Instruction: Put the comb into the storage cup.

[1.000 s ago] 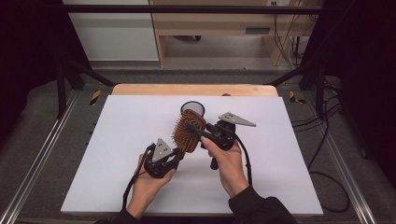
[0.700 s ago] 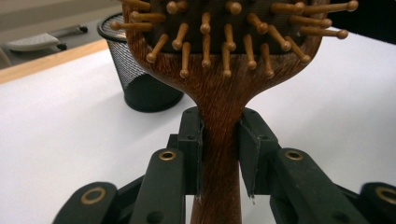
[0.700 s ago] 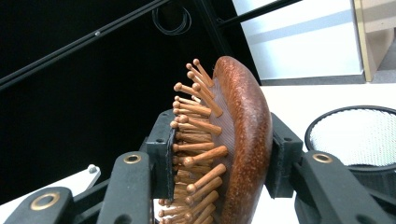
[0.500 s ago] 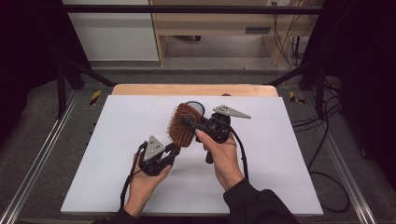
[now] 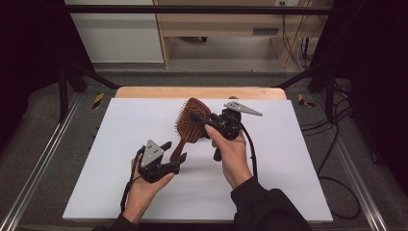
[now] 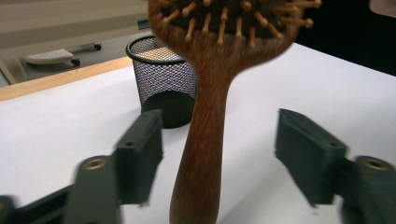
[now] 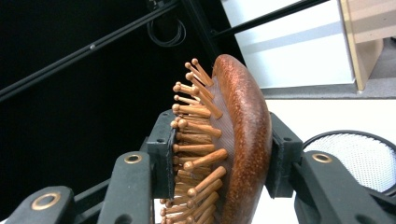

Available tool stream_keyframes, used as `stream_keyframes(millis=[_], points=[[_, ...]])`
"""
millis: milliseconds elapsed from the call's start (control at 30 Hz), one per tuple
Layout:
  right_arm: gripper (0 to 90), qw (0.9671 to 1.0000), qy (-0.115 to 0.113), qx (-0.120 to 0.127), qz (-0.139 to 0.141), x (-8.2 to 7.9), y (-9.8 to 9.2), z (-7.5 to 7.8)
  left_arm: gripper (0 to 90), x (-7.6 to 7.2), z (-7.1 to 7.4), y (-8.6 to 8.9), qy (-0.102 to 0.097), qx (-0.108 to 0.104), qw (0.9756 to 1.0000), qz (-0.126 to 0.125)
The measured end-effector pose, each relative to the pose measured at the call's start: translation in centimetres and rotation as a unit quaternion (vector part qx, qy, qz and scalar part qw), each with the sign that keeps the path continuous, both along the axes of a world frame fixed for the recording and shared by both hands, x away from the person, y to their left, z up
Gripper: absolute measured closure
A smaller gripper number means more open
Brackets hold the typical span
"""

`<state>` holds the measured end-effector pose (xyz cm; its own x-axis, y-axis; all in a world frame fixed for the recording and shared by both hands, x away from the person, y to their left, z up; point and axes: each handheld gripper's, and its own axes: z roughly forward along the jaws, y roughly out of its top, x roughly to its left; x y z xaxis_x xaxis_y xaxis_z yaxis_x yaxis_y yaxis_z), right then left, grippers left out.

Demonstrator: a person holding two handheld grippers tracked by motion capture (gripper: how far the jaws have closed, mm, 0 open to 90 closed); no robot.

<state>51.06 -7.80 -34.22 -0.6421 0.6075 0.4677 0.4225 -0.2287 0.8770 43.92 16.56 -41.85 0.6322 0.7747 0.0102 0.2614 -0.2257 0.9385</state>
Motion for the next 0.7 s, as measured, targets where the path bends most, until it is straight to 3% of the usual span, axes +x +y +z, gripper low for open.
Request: stream_keyframes(millis=[233,333,500,700], points=[[54.4,0.9999,-0.001,-0.004,-0.017,0.9,-1.1,0.9,10.5,-1.6,-0.4,3.6,-0.013,-0.008,0.9990,0.041],[54.4,0.9997,0.000,-0.009,-0.022,1.4,-1.3,1.3,8.1,-2.5,-0.6,5.6,-0.015,-0.009,0.9984,0.053],[54.3,0.9994,-0.004,-0.013,-0.032,2.7,-1.1,2.2,5.7,-3.2,-0.9,7.8,-0.041,0.001,0.9968,0.069],[54.3,0.9991,-0.010,-0.018,-0.037,4.0,-0.5,3.2,5.6,-2.7,-1.3,9.3,-0.042,-0.020,0.9942,0.097]])
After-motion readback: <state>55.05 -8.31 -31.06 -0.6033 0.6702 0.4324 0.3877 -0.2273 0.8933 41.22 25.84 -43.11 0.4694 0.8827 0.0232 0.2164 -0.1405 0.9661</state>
